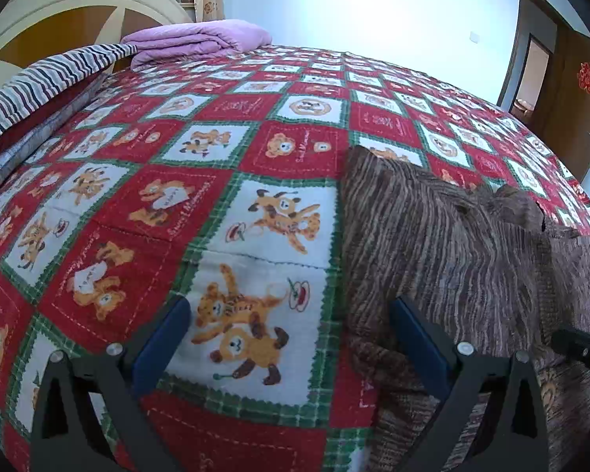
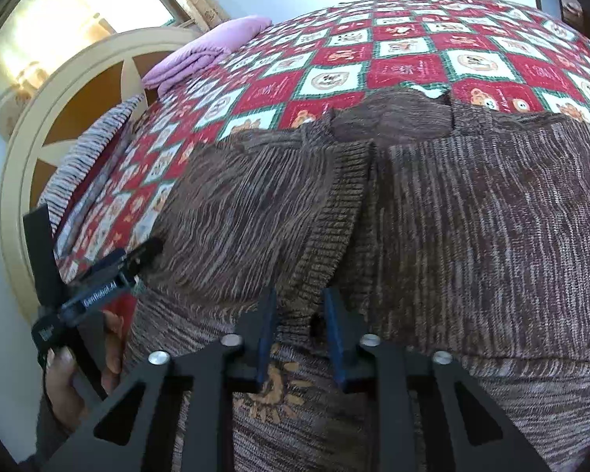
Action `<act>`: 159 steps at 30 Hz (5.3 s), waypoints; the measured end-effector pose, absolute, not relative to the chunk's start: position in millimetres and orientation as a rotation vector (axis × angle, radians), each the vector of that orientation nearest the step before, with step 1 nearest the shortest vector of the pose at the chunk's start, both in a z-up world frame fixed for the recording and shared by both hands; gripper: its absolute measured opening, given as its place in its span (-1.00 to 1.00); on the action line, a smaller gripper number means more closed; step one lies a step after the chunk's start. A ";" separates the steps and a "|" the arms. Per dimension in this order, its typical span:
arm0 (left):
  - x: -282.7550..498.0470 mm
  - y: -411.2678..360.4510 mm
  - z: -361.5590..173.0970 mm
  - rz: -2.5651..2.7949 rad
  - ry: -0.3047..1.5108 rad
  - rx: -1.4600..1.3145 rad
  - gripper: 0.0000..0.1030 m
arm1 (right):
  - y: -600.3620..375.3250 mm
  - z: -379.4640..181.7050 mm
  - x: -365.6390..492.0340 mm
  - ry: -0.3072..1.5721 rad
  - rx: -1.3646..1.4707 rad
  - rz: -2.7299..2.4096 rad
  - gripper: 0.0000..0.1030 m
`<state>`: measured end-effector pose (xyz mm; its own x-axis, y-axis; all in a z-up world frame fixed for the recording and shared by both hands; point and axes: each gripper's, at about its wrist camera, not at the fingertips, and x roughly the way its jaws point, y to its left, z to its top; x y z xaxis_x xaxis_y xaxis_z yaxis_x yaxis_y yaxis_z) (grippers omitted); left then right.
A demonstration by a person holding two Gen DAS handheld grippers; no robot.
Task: Fold small clothes
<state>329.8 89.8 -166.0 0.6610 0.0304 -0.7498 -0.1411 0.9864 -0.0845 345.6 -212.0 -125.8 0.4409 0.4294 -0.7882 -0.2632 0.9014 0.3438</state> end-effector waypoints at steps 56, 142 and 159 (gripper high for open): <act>324.6 75.6 -168.4 0.045 0.869 -0.098 1.00 | -206.5 -124.3 333.5 0.950 -0.064 0.413 -0.20; 43.0 68.0 -148.7 -0.270 0.894 -0.081 -0.82 | -381.9 -131.1 18.3 1.048 0.084 0.179 0.08; 48.9 69.4 -172.3 -0.285 0.939 -0.131 -0.82 | -366.6 -138.7 4.8 1.055 0.032 0.201 -0.50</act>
